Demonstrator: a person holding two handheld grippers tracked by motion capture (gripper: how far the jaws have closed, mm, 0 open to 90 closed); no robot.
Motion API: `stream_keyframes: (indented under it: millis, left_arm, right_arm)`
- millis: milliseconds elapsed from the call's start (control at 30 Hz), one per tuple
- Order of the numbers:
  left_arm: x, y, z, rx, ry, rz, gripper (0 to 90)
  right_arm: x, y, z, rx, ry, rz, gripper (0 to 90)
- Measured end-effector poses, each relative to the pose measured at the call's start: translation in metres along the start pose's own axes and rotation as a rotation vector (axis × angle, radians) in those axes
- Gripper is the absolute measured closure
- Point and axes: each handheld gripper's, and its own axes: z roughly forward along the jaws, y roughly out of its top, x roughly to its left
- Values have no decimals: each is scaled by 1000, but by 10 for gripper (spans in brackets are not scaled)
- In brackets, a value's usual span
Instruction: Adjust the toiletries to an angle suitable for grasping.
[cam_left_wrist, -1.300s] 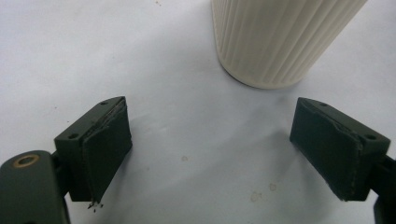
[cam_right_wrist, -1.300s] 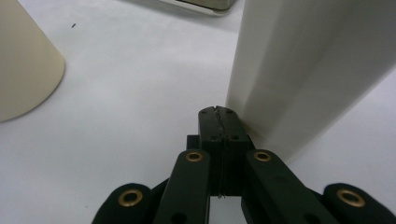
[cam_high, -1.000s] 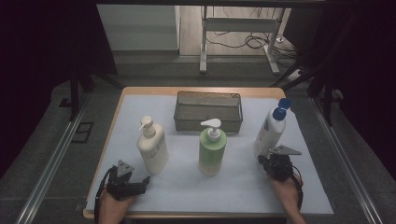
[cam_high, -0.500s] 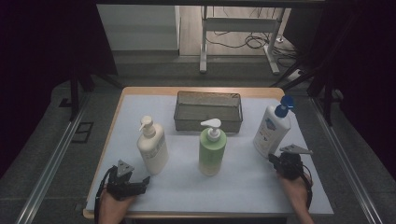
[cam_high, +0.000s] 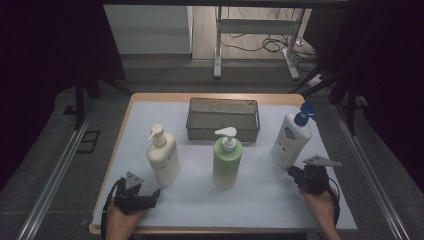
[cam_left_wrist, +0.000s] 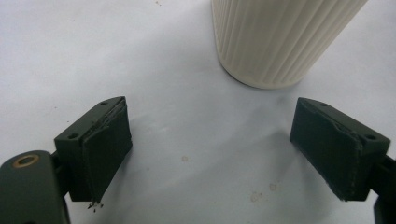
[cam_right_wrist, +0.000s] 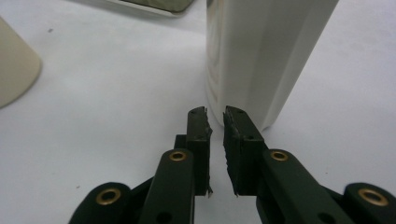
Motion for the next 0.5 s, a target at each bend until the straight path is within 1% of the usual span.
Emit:
stream_keyframes:
  millis: [67, 100, 300, 333, 367, 500]
  left_arm:
    - [0, 0, 0, 0, 0, 0, 123]
    - [0, 0, 0, 0, 0, 0, 123]
    - [0, 0, 0, -1, 0, -1, 123]
    - [0, 0, 0, 0, 0, 0, 123]
    - [0, 0, 0, 0, 0, -2, 123]
    - [0, 0, 0, 0, 0, 0, 123]
  right_arm:
    - [1, 2, -4, -2, -6, -9, 750]
    - [1, 3, -6, -4, -1, -10, 734]
    - [2, 11, -17, -11, -8, -24, 673]
    - [1, 13, -21, -13, -9, -25, 639]
    - [1, 13, -21, -13, -9, -25, 639]
    - [-1, 18, -28, -22, -12, -20, 592]
